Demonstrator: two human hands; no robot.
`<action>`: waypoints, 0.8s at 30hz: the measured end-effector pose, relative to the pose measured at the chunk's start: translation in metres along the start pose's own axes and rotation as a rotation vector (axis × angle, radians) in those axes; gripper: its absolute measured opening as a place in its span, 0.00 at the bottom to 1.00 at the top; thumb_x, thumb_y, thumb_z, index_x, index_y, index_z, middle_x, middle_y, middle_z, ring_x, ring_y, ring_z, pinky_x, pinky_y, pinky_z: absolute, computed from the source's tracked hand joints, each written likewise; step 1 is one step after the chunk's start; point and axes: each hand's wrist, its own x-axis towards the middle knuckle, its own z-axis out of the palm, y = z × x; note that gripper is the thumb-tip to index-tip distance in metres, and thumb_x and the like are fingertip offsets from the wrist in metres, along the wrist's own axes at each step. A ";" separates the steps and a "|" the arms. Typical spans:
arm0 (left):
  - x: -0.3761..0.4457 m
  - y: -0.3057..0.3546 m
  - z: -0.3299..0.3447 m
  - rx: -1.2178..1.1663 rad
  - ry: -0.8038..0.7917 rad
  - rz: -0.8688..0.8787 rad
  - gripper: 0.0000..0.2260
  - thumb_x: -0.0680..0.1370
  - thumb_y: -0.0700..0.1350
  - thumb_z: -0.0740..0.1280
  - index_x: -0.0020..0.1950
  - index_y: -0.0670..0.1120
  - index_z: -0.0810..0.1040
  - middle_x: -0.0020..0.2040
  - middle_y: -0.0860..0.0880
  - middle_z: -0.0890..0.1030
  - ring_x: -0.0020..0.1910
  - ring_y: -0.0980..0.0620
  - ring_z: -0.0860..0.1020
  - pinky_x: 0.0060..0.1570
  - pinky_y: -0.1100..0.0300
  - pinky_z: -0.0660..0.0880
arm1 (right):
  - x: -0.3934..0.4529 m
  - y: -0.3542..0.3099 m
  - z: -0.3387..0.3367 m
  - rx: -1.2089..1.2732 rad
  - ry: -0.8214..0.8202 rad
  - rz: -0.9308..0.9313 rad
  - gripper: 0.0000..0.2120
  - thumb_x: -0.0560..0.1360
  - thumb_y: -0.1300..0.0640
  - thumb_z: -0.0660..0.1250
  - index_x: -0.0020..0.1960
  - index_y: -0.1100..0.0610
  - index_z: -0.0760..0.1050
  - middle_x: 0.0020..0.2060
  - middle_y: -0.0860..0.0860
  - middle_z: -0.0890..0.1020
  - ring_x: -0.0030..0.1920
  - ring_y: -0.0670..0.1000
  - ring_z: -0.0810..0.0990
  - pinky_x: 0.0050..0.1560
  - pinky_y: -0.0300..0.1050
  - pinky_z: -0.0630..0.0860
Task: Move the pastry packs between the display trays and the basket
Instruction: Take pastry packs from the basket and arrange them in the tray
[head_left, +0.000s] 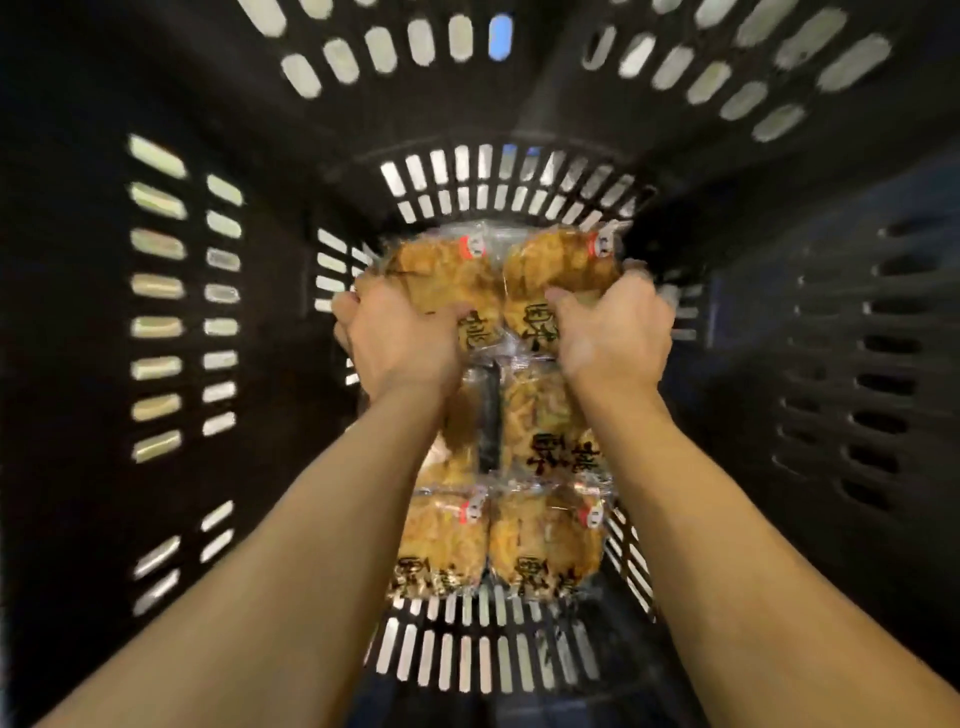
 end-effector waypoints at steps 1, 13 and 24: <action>-0.003 -0.001 -0.003 -0.032 0.003 -0.003 0.31 0.72 0.53 0.79 0.67 0.41 0.71 0.67 0.43 0.69 0.66 0.39 0.71 0.67 0.46 0.72 | -0.002 0.000 -0.002 0.010 -0.011 -0.005 0.28 0.76 0.46 0.73 0.69 0.58 0.70 0.71 0.59 0.69 0.69 0.60 0.71 0.68 0.55 0.70; -0.055 0.030 -0.079 -0.351 -0.155 0.047 0.16 0.75 0.43 0.76 0.55 0.49 0.71 0.44 0.58 0.75 0.40 0.64 0.75 0.43 0.75 0.75 | -0.045 -0.017 -0.051 0.325 -0.169 -0.016 0.10 0.76 0.51 0.73 0.56 0.48 0.76 0.53 0.50 0.81 0.58 0.54 0.79 0.63 0.54 0.75; -0.292 0.207 -0.451 -0.575 -0.446 0.573 0.16 0.75 0.39 0.75 0.61 0.47 0.80 0.50 0.52 0.87 0.48 0.55 0.85 0.46 0.57 0.81 | -0.362 -0.123 -0.433 1.170 -0.150 -0.189 0.11 0.81 0.61 0.65 0.63 0.55 0.74 0.55 0.55 0.84 0.57 0.59 0.83 0.50 0.59 0.83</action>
